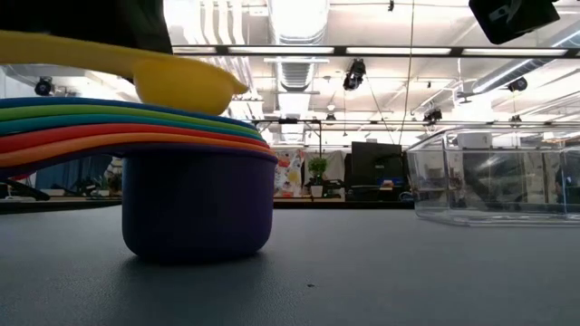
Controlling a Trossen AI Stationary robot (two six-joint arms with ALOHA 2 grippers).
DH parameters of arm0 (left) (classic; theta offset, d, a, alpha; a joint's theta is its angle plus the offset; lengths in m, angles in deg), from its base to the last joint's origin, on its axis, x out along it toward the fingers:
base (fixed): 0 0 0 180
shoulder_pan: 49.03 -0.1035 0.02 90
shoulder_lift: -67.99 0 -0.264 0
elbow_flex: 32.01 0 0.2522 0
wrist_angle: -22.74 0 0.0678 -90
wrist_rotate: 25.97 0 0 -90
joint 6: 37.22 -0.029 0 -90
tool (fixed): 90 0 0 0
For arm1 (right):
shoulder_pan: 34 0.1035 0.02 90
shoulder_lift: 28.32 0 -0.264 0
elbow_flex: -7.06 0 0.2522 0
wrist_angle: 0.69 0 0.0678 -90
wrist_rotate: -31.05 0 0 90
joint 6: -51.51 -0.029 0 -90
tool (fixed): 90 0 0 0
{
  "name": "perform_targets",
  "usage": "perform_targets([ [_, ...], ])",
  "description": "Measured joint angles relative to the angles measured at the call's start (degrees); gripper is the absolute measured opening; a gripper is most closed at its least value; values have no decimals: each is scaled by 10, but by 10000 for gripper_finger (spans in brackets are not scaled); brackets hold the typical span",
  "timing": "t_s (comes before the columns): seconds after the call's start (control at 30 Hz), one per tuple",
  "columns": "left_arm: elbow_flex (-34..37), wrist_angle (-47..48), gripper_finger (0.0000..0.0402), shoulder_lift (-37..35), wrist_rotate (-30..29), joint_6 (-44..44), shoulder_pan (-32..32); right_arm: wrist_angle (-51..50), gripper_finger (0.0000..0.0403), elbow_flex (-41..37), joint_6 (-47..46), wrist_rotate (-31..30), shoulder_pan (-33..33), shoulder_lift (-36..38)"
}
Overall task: Nest measuring cups in basket
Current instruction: Stack the yellow measuring cup on top of the blue measuring cup
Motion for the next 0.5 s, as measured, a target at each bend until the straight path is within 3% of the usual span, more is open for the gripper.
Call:
perform_targets([
  [0.27, 0, -2, 27, 1, -18, -1, -5, 0, 199, 0, 0, 0, 0, 0],
  [0.5, 1, 0, 28, 1, -18, -18, -19, 2, 199, 0, -1, 0, 0, 0],
])
